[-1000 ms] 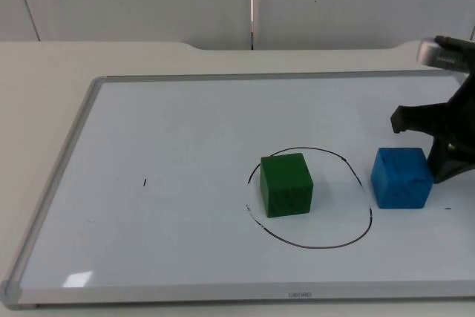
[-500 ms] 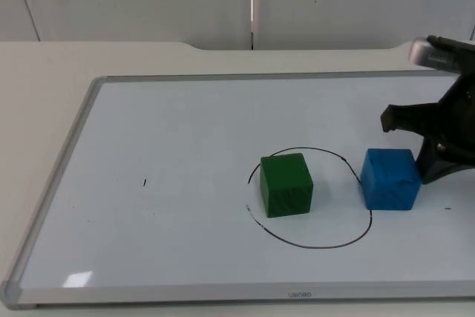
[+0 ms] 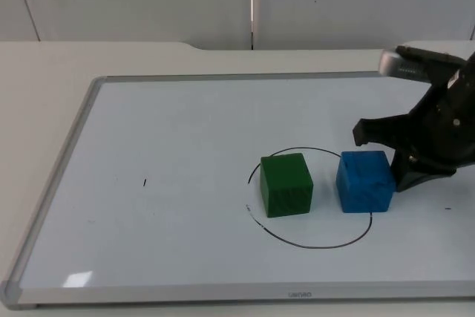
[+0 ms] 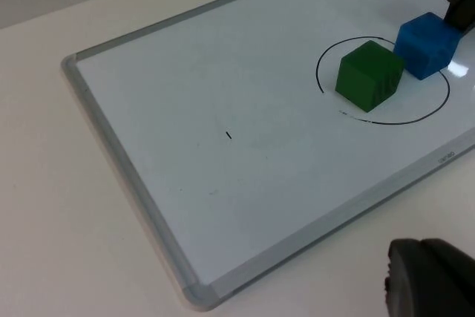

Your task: Push the two cubes into the marked area.

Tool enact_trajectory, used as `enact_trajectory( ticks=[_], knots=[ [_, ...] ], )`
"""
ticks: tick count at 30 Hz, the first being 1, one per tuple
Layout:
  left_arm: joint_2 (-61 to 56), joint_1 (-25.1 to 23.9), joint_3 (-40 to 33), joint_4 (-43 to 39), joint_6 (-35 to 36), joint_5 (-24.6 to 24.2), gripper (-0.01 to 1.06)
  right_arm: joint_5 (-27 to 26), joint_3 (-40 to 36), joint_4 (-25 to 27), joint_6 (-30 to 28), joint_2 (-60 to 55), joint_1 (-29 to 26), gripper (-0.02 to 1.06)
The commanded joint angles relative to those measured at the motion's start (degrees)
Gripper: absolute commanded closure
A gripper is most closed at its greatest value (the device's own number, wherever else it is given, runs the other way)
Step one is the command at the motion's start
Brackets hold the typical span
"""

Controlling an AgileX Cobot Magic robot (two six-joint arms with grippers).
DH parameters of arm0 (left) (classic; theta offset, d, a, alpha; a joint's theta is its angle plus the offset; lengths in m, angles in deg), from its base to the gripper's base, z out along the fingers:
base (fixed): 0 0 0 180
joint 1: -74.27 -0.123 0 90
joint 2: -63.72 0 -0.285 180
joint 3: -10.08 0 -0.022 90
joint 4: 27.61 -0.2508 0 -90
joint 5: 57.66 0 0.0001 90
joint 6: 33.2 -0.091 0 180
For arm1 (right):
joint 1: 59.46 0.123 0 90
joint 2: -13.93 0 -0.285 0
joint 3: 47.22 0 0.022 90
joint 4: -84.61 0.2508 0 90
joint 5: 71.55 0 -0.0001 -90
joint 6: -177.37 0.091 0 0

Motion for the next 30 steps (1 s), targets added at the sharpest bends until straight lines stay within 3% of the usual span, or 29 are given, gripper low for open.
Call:
enact_trajectory(
  ticks=[1,21,30],
  knots=[
    [-0.3,0.2,-0.3,-0.3,0.4,0.5,1.05,-0.6,0.3,0.1,-0.1,0.2,0.4,1.04],
    [-0.3,0.2,-0.3,-0.3,0.4,0.5,1.05,-0.7,0.3,0.4,-0.1,0.2,0.4,1.04],
    [-0.3,0.2,-0.3,-0.3,0.4,0.5,1.05,-0.8,0.3,2.8,-0.2,0.2,0.4,1.04]
  ],
)
